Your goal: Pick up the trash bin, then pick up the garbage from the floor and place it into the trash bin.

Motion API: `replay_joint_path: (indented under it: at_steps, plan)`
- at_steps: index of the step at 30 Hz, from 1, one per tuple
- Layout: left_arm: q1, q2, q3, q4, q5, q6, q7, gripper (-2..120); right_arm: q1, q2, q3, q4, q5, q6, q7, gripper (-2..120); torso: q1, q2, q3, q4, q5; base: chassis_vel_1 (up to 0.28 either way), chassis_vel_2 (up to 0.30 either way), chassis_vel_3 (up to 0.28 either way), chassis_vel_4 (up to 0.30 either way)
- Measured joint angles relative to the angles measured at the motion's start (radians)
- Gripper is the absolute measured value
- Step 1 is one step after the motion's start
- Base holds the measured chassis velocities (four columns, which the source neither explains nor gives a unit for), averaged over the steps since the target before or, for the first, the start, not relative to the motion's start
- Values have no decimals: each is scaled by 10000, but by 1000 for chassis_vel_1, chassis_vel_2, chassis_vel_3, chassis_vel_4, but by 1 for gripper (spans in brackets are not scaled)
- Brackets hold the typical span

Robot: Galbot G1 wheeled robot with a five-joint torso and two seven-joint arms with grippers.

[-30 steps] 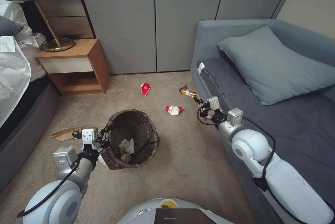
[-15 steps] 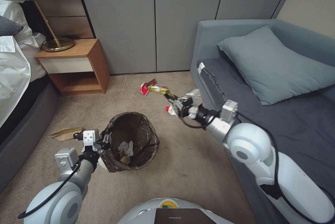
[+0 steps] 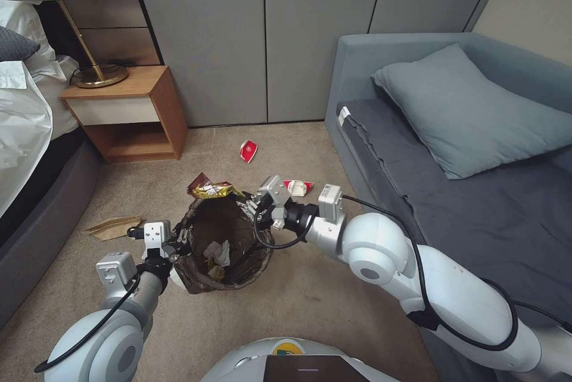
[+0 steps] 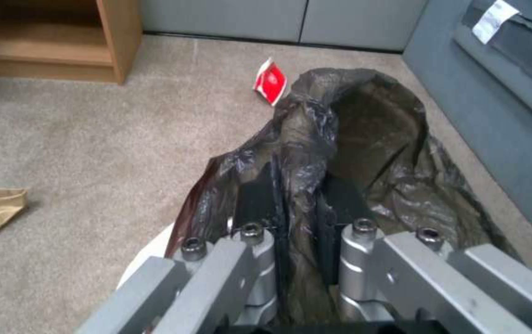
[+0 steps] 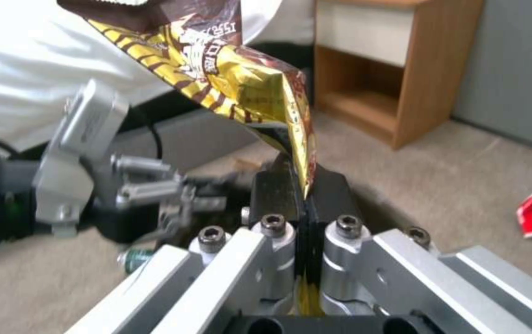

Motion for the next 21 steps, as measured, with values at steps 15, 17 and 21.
replay_joint_path:
  at_steps: [15,17,21]
  plan:
    - [-109,-2,7,0,-73,6,-6,8,-8,87,-752,-241,-87,-497,620,31,0,0,0,-1,1,0,0,0,0]
    - [-114,-2,7,0,-79,6,-7,8,-23,93,-770,-277,-98,-501,646,36,0,0,0,-1,1,0,0,0,0]
    - [-135,3,-10,0,-104,6,-7,8,-62,125,-836,-331,-164,-511,679,53,0,0,0,0,1,0,0,0,0]
